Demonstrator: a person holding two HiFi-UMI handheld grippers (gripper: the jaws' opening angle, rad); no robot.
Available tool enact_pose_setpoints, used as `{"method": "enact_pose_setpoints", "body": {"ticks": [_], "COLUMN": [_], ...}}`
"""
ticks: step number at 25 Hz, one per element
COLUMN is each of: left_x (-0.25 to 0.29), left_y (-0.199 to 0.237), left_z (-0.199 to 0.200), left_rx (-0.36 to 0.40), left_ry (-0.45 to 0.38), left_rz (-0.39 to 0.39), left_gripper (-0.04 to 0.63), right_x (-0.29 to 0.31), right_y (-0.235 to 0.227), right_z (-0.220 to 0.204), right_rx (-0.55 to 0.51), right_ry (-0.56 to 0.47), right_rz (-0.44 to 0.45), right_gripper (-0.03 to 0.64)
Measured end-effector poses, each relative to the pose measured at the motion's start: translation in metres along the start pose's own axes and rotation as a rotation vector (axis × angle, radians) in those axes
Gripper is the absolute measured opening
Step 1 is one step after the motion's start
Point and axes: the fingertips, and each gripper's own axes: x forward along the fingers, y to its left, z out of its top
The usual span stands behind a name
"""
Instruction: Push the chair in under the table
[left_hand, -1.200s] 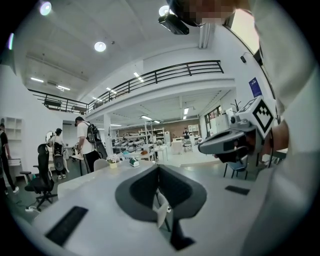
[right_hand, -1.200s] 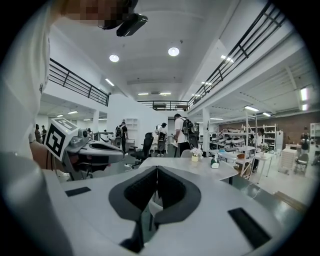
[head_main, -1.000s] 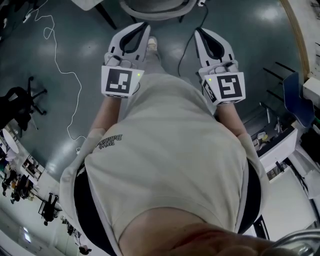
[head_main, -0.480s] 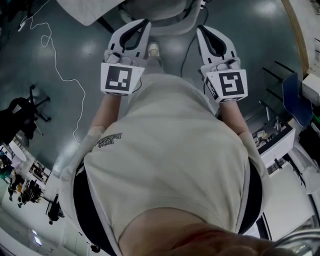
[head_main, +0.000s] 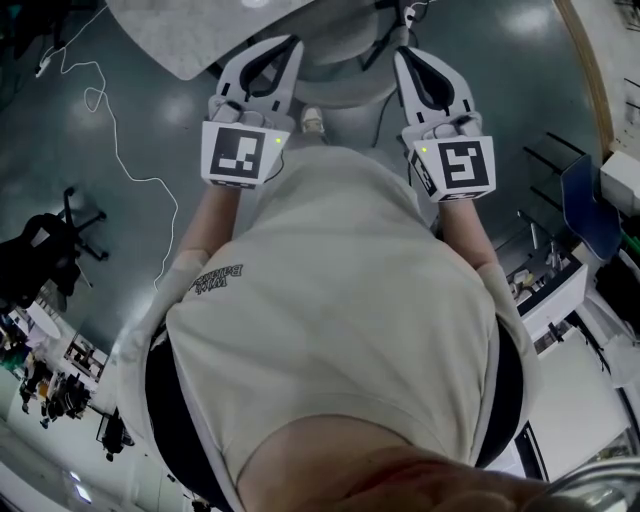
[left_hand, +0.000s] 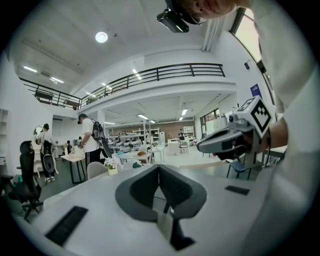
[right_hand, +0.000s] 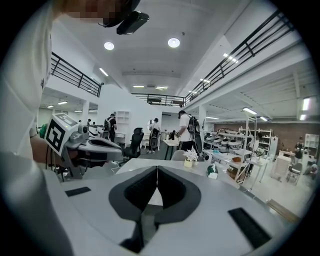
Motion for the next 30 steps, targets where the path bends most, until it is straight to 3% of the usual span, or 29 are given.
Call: {"method": "enact_pose_setpoints", "body": {"ticks": [2,9,14,27,30], "left_x": [0.001,0.000,0.003,0.013,0.015], "left_y": [0.008,0.027,0.020,0.007,0.003], "left_z": [0.000,-0.002,-0.011,0.004,0.004], "left_rx": [0.011,-0.091,-0.050,-0.098,-0.048], "left_ry": [0.000,-0.019,0.010,0.024,0.057], "left_rz": [-0.005,0.033,0.024,0.122,0.114], "left_gripper": [0.011,0.011,0.011,0.011,0.012], "right_x": [0.007,0.024,0.025,0.023,0.022], "right_y": [0.000,0.004,-0.001,-0.020,-0.020], "right_z": [0.003,0.007,0.005,0.000,-0.008], "right_rx": [-0.007,-0.027,-0.027,-0.026,-0.044], "right_ry": [0.000,0.010,0.014,-0.012,0.034], "right_rz": [-0.003,0.005,0.026,0.156,0.214], "right_gripper": [0.011,0.011,0.011,0.011,0.011]}}
